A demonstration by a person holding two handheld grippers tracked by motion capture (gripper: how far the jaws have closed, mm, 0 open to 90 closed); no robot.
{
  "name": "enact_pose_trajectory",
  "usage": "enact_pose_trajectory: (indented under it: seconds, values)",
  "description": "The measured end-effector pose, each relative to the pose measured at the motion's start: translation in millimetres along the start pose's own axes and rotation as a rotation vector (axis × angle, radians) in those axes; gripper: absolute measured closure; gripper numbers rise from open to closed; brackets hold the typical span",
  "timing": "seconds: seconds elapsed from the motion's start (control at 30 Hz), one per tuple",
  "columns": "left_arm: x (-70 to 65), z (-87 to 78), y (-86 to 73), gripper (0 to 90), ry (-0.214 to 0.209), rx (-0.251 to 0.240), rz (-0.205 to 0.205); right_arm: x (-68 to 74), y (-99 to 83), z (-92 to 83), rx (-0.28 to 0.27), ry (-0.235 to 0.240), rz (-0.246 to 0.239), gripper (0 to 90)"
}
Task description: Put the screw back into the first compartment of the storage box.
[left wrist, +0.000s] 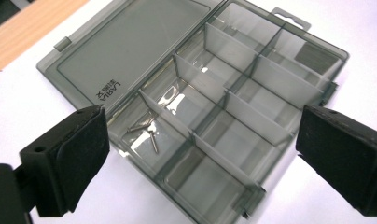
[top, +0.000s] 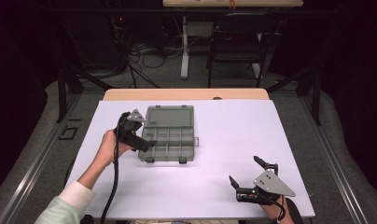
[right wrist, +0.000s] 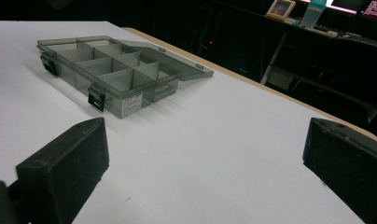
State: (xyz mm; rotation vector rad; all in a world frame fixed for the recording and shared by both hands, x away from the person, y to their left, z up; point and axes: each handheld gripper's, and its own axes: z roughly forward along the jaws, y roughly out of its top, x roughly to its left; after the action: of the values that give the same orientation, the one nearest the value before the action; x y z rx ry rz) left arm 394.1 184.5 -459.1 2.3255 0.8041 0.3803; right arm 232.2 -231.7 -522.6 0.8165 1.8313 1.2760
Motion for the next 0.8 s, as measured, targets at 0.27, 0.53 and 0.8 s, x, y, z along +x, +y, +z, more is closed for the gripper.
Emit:
enact_pose_trajectory:
  seconds: [0.27,0.53,0.8]
  values:
    - [-17.9,-23.2,-26.7,0.0,0.004,-0.084,-0.007,0.1,0.0,0.0,0.0,0.0,0.001,0.0]
    - [-27.1,-39.5,-56.1,0.0,0.024,-0.166,-0.017,0.1,0.0,0.0,0.0,0.0,0.001,0.0]
    - [-36.3,-48.1,-82.4,0.0,0.035,-0.267,-0.032,0.2,0.1,0.2,0.001,0.001,0.001,0.0]
